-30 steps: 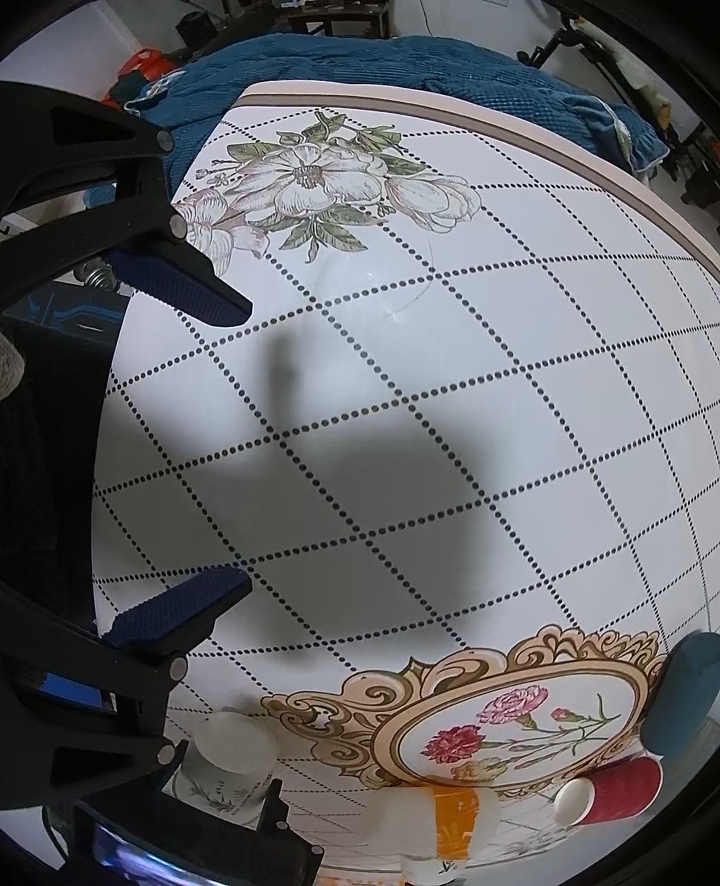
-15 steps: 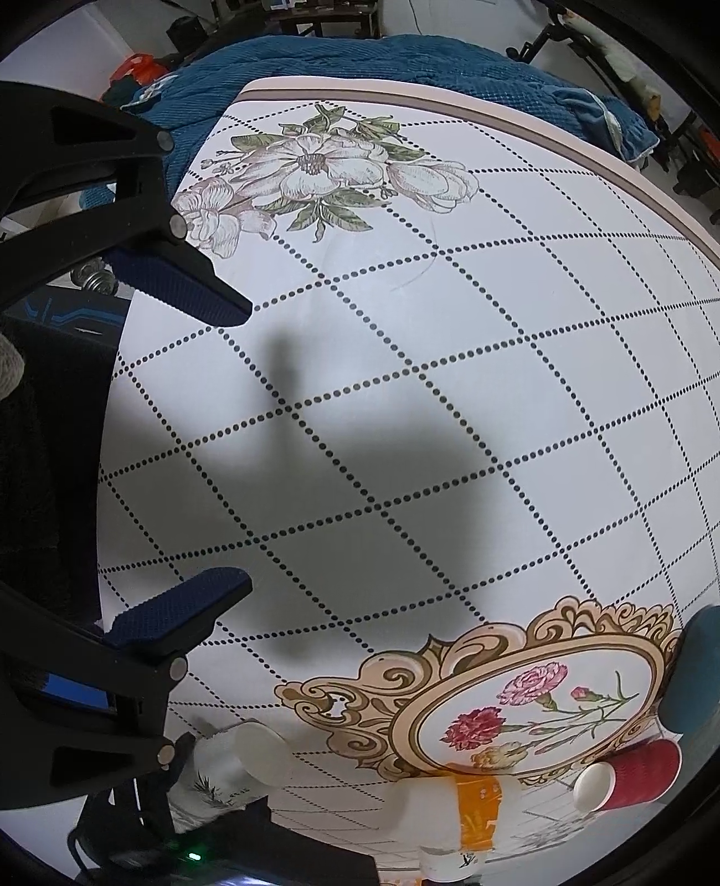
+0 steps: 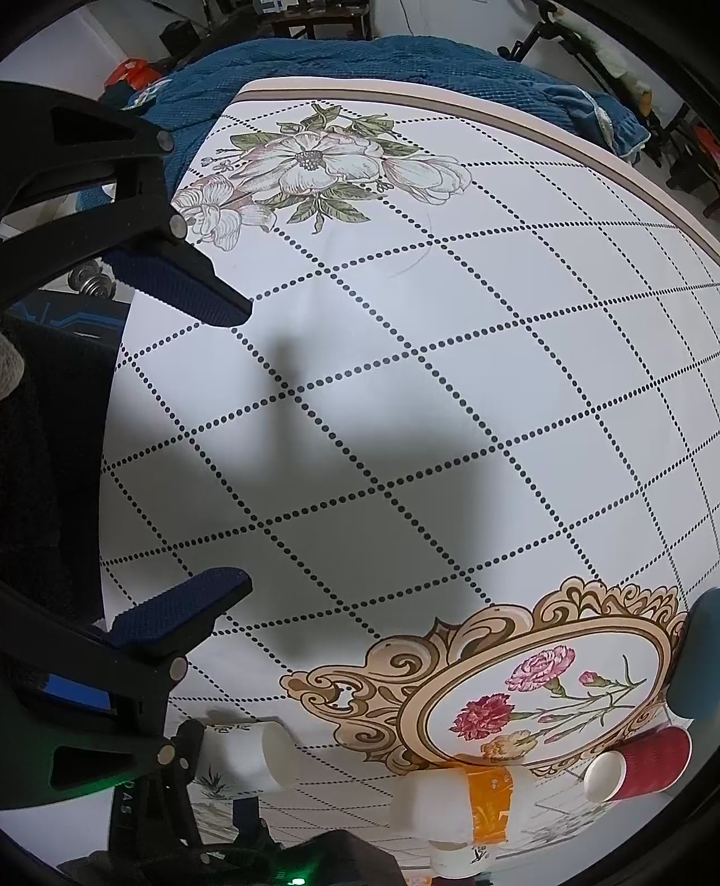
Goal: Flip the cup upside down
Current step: 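Lift and carry the inverted cup with the right gripper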
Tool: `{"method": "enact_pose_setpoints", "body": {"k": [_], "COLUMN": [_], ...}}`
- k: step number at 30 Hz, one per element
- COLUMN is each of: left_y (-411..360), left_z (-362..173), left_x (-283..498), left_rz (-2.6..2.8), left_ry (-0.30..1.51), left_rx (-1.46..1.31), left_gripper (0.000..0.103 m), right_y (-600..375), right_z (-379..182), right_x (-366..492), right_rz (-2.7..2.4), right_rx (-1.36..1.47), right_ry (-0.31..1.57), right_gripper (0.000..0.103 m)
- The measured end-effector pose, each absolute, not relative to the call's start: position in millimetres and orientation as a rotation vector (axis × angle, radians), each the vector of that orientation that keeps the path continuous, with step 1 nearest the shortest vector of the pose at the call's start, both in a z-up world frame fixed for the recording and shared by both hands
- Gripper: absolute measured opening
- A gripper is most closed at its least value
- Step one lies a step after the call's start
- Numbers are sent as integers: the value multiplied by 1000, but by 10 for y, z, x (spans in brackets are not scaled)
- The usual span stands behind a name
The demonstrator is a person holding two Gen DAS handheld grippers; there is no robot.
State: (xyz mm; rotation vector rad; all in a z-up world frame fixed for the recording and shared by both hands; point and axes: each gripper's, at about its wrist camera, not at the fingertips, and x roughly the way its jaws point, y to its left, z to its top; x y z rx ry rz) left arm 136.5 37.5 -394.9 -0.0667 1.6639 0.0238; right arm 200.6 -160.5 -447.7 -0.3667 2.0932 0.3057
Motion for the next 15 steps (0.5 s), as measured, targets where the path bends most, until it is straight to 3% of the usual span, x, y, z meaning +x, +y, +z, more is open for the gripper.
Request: {"method": "enact_pose_setpoints", "body": {"k": [2,3,12,15], "left_y": [383,371,306,251], "left_z": [-3945,-3937,-3926,-3916], "left_x": [1363,1370,1361,1370], "left_rz": [22,21,6,1], "left_ry": [1664,1665,1669,1671], "left_rx": [-65,-64,-47,-37], "left_gripper": [89,89,89,89], "right_y": [-1640,-1641,-1574,-1536], "right_z": [-4450,-4432,-4262,-4273], "right_x": [2069,2114,2383,2376], "right_rz": [295,293,291,290], "right_rx": [-362,-364,-418,-445], "right_ry": [2084,2072,1970,1955], "right_gripper": [82,83,83,75]}}
